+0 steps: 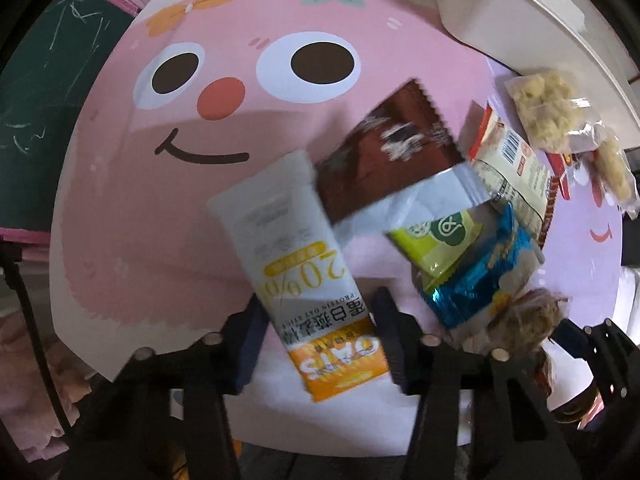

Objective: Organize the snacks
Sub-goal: 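Grasp the OATS stick pack with the left tool while the right tool grasps a clear nut bag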

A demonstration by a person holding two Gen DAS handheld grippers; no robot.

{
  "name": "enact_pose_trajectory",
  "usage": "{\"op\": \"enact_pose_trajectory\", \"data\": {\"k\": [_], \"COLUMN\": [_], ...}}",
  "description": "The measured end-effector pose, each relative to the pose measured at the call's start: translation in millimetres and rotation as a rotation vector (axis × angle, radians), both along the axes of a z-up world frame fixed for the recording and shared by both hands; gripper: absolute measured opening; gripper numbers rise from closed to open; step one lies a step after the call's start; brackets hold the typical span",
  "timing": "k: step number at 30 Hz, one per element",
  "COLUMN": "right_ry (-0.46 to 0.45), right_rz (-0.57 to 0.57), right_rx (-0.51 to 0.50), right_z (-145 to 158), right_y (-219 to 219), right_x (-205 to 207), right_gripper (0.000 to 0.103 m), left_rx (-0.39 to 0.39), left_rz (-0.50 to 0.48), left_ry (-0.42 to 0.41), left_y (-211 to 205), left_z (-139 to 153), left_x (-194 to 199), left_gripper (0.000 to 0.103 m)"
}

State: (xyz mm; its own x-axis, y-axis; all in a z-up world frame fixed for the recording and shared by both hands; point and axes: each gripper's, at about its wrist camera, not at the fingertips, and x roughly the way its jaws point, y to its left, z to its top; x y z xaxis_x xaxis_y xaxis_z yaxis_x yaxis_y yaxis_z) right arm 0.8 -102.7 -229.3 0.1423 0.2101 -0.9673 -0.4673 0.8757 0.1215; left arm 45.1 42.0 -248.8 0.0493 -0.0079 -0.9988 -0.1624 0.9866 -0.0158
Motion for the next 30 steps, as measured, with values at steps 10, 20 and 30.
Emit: {"op": "enact_pose_trajectory", "data": {"k": [10, 20, 30], "right_ry": [-0.02, -0.112, -0.252], "right_rz": [-0.016, -0.049, -0.147], "right_rx": [0.072, 0.137, 0.187], "right_z": [13.1, 66.4, 135.7], "right_y": [-9.9, -25.2, -57.4], "right_x": [-0.6, 3.0, 28.5], "right_gripper": [0.049, 0.049, 0.049], "left_rx": [-0.001, 0.019, 0.011], "left_rz": [-0.008, -0.065, -0.192], "left_ry": [-0.004, -0.15, -0.36], "left_y": [12.5, 1.6, -35.3], "left_z": [12.6, 79.4, 160.0], "left_x": [-21.1, -32.9, 8.0], "left_gripper": [0.035, 0.035, 0.035]}}
